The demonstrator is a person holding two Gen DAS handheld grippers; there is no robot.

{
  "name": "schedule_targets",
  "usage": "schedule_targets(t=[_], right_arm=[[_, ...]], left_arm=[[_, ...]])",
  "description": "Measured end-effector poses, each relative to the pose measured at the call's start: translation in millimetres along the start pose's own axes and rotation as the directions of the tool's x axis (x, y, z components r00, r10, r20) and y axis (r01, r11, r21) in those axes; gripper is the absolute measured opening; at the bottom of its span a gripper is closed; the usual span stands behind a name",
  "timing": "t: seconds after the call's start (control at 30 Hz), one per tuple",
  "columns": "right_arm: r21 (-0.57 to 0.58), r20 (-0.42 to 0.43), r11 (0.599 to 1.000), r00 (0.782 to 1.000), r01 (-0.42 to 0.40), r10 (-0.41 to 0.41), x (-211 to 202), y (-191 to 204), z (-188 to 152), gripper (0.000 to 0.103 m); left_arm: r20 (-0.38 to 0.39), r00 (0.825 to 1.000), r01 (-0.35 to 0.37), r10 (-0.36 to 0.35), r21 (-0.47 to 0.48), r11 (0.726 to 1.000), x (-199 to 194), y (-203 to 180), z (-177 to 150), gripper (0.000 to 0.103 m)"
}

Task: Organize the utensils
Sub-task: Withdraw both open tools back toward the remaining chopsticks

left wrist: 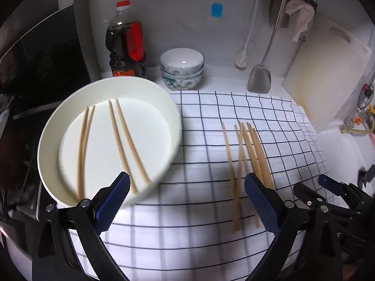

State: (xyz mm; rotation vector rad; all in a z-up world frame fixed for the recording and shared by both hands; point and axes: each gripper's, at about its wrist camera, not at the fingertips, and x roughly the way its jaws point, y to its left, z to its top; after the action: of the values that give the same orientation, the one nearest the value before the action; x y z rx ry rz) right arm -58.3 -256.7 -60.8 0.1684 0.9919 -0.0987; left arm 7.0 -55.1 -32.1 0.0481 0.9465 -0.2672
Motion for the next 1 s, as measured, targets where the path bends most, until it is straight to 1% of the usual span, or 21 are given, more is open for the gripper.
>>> schedule_targets(t=[0.03,0.13,0.17,0.2,0.37,0.4,0.47,0.53,0.57,0.63,0.7,0.8,1.0], right_arm=[[-0.005,-0.008,1.0,1.0,-0.001,0.001,1.6,-9.5,0.2,0.071],[-0.023,-0.008,0.999,0.999,-0.046,0.046,7.7,-41.4,-0.2,0.071],[-0.034,-0.012,0.998,0.999,-0.051,0.051,11.6,-48.4,-0.3,0.071],[-0.043,-0.017,0.997,0.998,-0.058,0.057,15.9,-53.1,-0.4,0.071],[-0.034,-0.02,0.994,0.995,-0.1,0.099,32.6,-69.4,-2.5,0.071],[-0.03,-0.015,0.994,0.994,-0.107,0.107,34.8,-70.7,-3.0,0.071],[-0.023,0.001,0.993,0.994,-0.113,0.113,40.9,-71.4,-5.3,0.071],[-0.015,0.008,0.995,0.995,-0.096,0.096,48.3,-70.9,-6.8,0.071],[-0.006,0.003,0.995,0.995,-0.096,0.096,51.0,-70.8,-7.1,0.071],[0.005,-0.003,0.993,0.993,-0.121,0.121,59.5,-69.0,-8.2,0.071],[-0.008,-0.012,0.994,0.994,-0.11,0.11,68.0,-66.4,-6.6,0.071],[-0.001,-0.005,0.994,0.994,-0.106,0.106,76.6,-64.4,-2.9,0.071],[-0.014,0.002,0.995,0.995,-0.098,0.098,90.2,-55.2,2.2,0.071]], left_arm=[[-0.005,1.0,-0.013,0.013,-0.004,1.0,1.1,-7.4,-1.4,0.097],[-0.024,0.998,-0.05,0.05,-0.015,0.999,8.2,-28.4,-8.7,0.097],[-0.036,0.996,-0.079,0.078,-0.019,0.997,12.2,-33.7,-10.9,0.097],[-0.041,0.994,-0.106,0.105,-0.026,0.994,15.1,-37.2,-12.5,0.097],[-0.038,0.986,-0.163,0.162,-0.026,0.986,26.9,-48.2,-15.1,0.097],[-0.033,0.985,-0.172,0.172,-0.02,0.985,30.0,-50.4,-15.0,0.097],[0.005,0.982,-0.19,0.19,-0.006,0.982,35.6,-54.2,-15.4,0.097],[0.032,0.975,-0.22,0.219,0.015,0.975,44.5,-57.7,-15.5,0.097],[0.027,0.974,-0.225,0.224,0.023,0.974,49.7,-59.8,-14.1,0.097],[0.023,0.979,-0.206,0.205,0.033,0.978,60.9,-60.3,-12.3,0.097],[0.022,0.979,-0.203,0.202,0.03,0.979,70.3,-59.4,-12.4,0.097],[-0.003,0.984,-0.178,0.178,0.023,0.984,85.9,-57.5,-12.6,0.097],[-0.002,0.984,-0.18,0.18,0.007,0.984,99.3,-56.3,-15.6,0.097]])
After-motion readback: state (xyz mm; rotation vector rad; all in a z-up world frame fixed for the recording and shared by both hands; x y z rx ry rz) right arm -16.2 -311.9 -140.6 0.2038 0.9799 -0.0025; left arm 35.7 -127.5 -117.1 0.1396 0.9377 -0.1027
